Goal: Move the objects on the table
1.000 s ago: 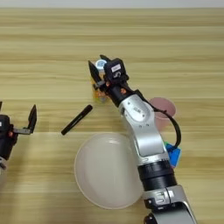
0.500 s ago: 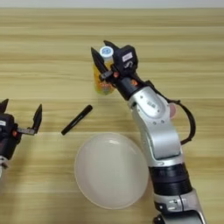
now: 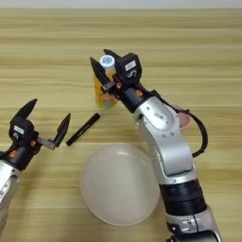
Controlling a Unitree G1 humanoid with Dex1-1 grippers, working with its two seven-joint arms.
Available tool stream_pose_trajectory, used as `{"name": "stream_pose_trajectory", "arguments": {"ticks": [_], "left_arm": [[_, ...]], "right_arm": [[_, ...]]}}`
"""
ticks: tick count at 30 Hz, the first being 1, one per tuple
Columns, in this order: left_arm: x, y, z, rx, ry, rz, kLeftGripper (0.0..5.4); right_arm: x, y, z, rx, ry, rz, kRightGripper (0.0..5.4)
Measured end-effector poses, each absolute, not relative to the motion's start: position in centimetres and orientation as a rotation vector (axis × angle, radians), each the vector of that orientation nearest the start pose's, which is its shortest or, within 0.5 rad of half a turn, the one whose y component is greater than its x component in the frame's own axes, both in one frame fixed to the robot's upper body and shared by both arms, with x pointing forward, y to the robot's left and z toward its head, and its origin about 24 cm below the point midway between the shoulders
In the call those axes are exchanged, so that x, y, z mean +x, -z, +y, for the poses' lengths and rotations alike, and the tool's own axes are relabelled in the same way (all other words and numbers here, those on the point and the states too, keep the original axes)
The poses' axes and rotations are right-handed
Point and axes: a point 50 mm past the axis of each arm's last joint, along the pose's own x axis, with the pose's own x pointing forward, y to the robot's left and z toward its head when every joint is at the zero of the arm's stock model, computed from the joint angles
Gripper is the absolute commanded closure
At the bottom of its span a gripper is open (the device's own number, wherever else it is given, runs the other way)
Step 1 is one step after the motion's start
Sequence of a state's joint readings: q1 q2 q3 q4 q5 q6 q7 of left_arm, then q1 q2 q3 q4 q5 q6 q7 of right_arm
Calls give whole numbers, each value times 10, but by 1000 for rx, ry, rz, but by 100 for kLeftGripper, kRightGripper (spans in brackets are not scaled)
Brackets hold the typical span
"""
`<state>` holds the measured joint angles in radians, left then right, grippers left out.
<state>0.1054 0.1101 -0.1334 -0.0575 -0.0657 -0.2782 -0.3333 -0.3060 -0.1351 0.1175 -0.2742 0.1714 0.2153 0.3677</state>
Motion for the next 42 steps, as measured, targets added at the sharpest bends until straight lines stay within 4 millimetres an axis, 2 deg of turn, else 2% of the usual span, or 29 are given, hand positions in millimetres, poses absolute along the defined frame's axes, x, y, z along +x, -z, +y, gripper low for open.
{"name": "stream_pose_trajectory", "arguments": {"ticks": [7, 17, 28, 36, 42], "left_arm": [[230, -61, 113, 37, 526, -243, 0], [249, -67, 97, 14, 599, -256, 0], [252, -75, 83, -25, 717, -282, 0], [254, -71, 77, -30, 771, -264, 0], [263, -69, 70, -33, 785, -254, 0]], "right_arm": [[277, -159, -95, -46, -634, -328, 361], [276, -156, -89, -33, -656, -313, 361], [275, -155, -84, -26, -673, -308, 361], [277, -152, -81, -24, -683, -291, 361], [275, -152, -75, -17, -706, -292, 361]]}}
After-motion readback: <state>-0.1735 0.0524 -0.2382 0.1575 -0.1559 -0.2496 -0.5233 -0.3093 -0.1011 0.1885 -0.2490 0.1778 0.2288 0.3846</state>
